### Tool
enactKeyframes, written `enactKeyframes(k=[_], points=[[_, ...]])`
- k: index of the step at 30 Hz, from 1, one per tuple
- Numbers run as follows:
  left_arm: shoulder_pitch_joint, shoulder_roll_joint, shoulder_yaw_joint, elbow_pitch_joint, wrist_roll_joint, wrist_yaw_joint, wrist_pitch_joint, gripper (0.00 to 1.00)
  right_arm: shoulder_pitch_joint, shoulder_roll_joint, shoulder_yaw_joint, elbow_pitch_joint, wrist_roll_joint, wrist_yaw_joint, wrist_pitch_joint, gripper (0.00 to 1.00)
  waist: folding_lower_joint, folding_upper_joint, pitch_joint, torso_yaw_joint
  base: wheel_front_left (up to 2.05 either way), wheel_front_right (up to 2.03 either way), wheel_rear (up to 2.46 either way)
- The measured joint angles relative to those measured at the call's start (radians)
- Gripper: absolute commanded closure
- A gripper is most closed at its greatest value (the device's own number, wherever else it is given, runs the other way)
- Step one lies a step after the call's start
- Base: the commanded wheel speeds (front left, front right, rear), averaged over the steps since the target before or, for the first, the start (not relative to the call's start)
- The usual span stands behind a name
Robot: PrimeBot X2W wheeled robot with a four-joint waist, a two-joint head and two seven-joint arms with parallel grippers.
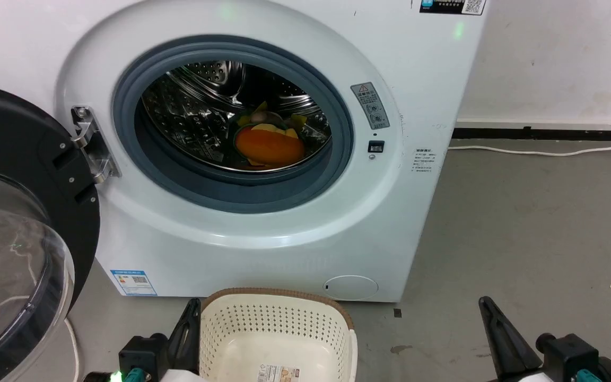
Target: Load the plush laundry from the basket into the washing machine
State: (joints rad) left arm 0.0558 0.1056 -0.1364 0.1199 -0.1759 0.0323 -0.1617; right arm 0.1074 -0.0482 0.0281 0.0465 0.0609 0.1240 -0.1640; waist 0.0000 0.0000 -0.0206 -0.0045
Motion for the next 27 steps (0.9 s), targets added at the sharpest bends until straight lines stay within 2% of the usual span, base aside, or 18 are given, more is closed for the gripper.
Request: enactKeyframes(k=[27], points=[[-0.016, -0.021, 0.047, -0.038, 0.060, -0.009, 0.055, 1.00, -0.034, 0.000, -0.009, -0.016, -0.018, 0.000, 0.057, 1.00, 0.0000, 0.0000, 0.007, 0.001, 0.00, 0.00, 0.00]])
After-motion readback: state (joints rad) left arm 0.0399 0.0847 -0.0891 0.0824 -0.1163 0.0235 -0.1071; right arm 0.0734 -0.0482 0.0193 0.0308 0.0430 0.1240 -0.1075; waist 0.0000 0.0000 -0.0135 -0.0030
